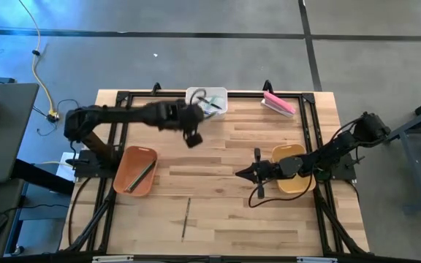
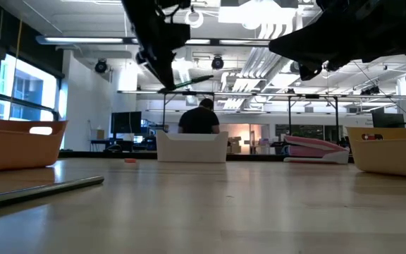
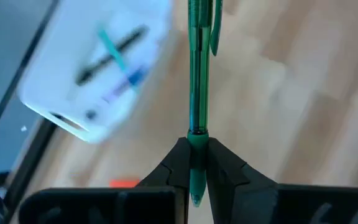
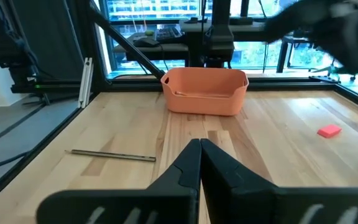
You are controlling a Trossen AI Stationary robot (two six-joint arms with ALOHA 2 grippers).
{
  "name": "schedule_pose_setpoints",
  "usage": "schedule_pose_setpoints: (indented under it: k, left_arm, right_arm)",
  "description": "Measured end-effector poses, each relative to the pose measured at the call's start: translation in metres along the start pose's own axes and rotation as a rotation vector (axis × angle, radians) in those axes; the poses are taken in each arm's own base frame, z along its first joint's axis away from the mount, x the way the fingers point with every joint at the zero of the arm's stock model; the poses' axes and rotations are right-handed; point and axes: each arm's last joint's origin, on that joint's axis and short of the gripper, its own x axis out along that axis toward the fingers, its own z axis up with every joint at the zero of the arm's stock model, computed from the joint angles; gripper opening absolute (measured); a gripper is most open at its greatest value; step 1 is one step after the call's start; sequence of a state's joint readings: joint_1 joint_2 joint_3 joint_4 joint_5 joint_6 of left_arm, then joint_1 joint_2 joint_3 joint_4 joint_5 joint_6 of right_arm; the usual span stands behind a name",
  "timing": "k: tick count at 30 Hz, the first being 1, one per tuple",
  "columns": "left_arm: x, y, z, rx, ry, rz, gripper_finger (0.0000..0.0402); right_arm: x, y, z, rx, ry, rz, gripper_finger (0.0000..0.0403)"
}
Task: Sort crayons/erasers/pens/pencils in bins
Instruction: Put the green pen into the white bin
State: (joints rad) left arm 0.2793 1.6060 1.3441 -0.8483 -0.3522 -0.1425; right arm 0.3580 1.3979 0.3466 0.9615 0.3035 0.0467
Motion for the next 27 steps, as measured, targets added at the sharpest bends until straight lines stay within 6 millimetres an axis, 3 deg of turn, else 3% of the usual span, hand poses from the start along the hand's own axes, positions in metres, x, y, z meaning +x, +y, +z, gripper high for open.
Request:
schedule_pose_setpoints:
  k: [6,13,20,27]
  left_arm:
    - [0.034,0.048,0.015,-0.050,-0.040,-0.023,0.0014]
    - [0.090,0.093,0.023,-0.096,-0.080,-0.027,0.0014]
    - [0.148,0.126,0.019,-0.111,0.036,0.000,0.0014]
    - [0.170,0.141,0.026,-0.089,0.060,-0.017,0.0014]
  right_arm:
    - [0.001,-0.005,0.000,0.007,-0.001,-0.031,0.0000]
    - [0.003,-0.011,0.000,0.010,-0.002,-0.055,0.0000]
    - [0.003,-0.012,0.000,0.020,-0.002,-0.060,0.0000]
    - [0.003,-0.015,0.001,0.035,-0.003,-0.079,0.0000]
